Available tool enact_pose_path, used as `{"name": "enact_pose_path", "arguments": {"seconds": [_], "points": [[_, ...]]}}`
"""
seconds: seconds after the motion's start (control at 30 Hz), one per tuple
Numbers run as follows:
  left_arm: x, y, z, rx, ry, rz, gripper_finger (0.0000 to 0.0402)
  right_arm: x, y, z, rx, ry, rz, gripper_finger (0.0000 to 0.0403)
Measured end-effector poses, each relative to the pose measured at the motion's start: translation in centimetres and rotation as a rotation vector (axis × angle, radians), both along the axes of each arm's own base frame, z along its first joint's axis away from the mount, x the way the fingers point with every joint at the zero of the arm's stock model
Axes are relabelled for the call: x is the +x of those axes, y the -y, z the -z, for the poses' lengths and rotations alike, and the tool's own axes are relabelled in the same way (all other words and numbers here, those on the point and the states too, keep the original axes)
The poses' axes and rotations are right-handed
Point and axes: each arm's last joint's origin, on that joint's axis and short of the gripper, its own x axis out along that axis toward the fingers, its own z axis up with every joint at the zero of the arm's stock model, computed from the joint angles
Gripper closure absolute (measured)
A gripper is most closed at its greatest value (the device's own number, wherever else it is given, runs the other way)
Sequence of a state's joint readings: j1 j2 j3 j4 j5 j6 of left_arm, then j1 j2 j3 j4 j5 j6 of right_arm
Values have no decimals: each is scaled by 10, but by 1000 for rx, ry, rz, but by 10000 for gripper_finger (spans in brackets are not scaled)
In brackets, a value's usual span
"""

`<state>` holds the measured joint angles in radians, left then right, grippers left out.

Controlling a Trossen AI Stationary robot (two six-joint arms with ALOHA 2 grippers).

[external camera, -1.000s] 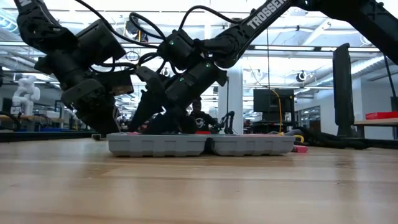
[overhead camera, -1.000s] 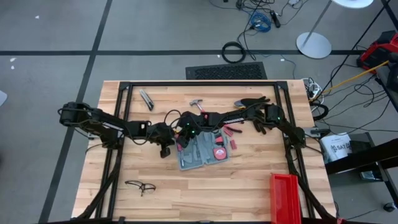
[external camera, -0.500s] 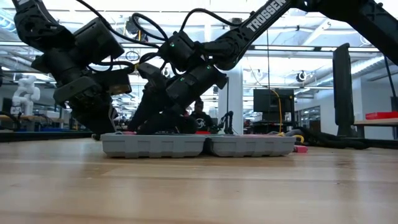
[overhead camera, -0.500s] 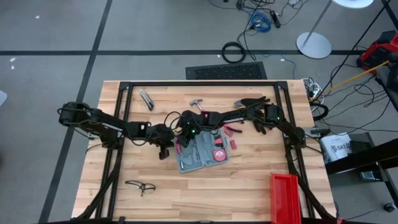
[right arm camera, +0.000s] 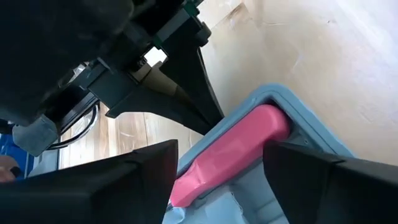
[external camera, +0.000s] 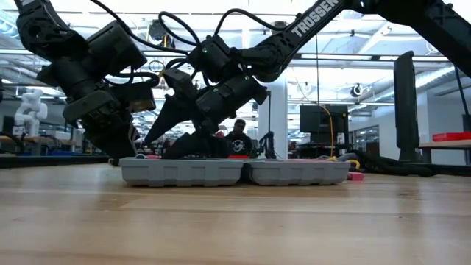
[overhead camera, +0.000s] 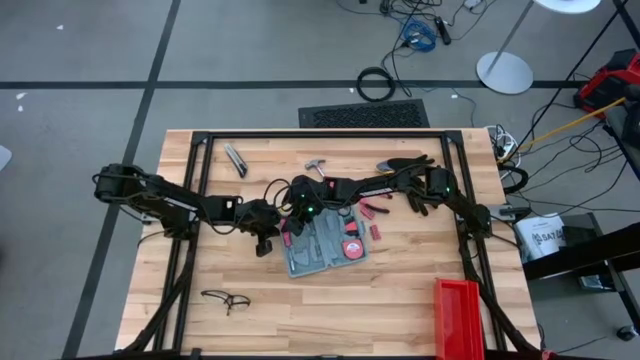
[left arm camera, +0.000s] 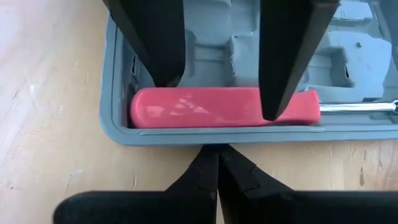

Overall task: Prefit tool cases
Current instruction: Remove the pink screwdriver from the gray prefit tool case

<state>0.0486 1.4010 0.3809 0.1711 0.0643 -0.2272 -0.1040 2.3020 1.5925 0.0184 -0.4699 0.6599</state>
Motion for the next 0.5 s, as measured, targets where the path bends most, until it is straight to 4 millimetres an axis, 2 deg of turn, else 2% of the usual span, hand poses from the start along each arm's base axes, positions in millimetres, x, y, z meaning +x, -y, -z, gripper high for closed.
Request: {"name": "enact_pose_path", "arguments": {"seconds": [0.37,0.5], "points": [[0,0,0,4,2,-8,402,-3,-7,1,65,-57,-43,192],[1,-1,-1,9,6,-23,402,-1,-17,2,87,-45,-32,193]]}}
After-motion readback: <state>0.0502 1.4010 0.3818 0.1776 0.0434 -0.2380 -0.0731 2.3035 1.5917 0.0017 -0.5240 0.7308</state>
